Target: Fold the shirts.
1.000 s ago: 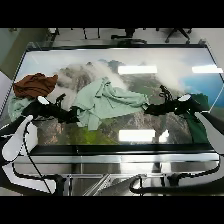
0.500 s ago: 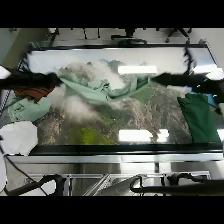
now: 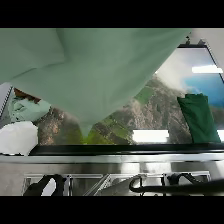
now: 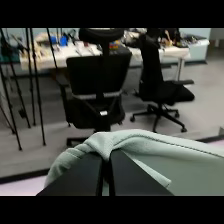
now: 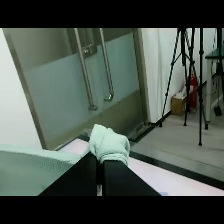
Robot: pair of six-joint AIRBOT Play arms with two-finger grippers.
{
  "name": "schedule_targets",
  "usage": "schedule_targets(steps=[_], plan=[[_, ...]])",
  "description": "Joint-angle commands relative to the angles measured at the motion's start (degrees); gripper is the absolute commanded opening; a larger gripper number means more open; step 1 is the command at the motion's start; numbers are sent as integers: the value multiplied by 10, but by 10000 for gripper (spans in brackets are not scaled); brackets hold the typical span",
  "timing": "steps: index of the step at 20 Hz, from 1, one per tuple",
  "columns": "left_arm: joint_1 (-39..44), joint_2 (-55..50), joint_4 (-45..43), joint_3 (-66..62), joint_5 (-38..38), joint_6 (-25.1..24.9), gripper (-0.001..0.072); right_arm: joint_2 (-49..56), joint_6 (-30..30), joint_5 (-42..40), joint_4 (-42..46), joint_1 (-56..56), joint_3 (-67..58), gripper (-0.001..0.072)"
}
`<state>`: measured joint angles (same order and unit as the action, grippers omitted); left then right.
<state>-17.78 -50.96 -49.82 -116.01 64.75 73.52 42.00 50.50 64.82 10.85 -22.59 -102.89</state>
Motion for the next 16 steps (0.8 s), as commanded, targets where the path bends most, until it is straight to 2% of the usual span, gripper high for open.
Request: schedule_targets(steps=[1,4,6,9,13,16], plan=[[-55,68,0,46,-37,-20,8,-27,4,-5,-4,-10,-15,18],[-66,64,14,104,-37,-44,8,2,6,42,-5,-9,-7,17],[-54,22,70,134,-37,-76,8,26,7,58,-9,-8,23,17],[33,-84,58,156,-41,-101,8,79,-8,47,9,33,111,18],[139,-285,-58,156,-59,-103,8,188,-53,-112,102,129,240,19],[156,-435,-56,156,-96,-99,8,315,-73,-216,118,171,264,19]])
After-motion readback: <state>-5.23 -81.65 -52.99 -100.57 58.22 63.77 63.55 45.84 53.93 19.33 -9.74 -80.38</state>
